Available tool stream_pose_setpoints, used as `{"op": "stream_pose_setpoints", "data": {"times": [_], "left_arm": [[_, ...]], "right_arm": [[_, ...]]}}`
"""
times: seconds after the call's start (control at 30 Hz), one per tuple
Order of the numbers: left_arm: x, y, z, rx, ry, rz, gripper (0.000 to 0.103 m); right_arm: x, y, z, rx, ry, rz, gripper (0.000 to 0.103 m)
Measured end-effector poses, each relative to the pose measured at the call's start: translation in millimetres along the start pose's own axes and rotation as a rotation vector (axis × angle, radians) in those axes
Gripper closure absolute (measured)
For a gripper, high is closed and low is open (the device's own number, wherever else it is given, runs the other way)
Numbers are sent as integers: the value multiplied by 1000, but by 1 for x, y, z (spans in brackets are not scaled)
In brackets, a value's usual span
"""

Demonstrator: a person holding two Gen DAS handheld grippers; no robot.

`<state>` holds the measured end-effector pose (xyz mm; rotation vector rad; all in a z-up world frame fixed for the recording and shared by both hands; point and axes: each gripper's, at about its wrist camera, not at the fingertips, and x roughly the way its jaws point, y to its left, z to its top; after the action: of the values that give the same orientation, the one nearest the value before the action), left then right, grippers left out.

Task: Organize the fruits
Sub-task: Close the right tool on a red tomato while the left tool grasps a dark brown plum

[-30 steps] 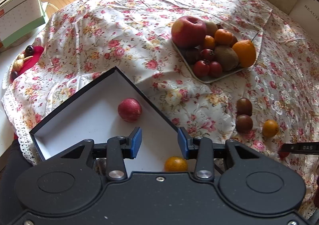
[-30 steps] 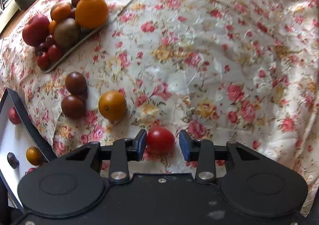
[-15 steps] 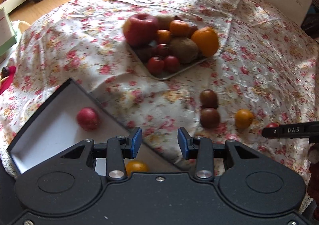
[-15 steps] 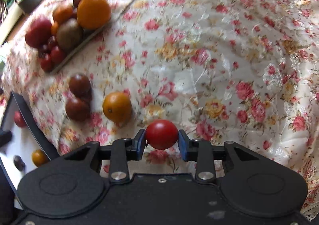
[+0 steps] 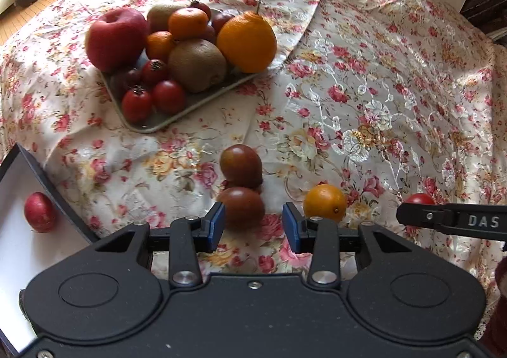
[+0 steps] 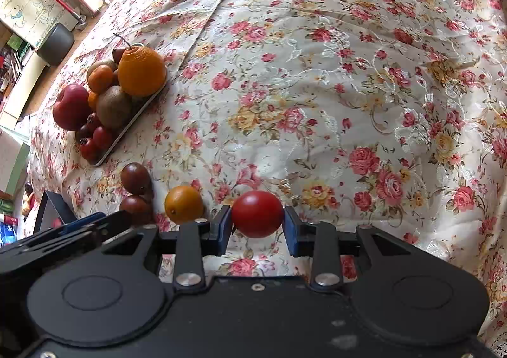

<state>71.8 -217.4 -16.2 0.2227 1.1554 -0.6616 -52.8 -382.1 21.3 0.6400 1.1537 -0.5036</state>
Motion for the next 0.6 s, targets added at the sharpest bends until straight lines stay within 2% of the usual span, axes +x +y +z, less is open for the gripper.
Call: {"op": "stream_pose_setpoints", "data": {"times": [0.23,0.6], "left_arm": [[19,-4,-1,1,18,91,55],[36,-7,4,-2,17,136,52]], "right_arm": [[4,-4,0,5,8,4,68],[7,1,-1,-15,18,14,68]]}}
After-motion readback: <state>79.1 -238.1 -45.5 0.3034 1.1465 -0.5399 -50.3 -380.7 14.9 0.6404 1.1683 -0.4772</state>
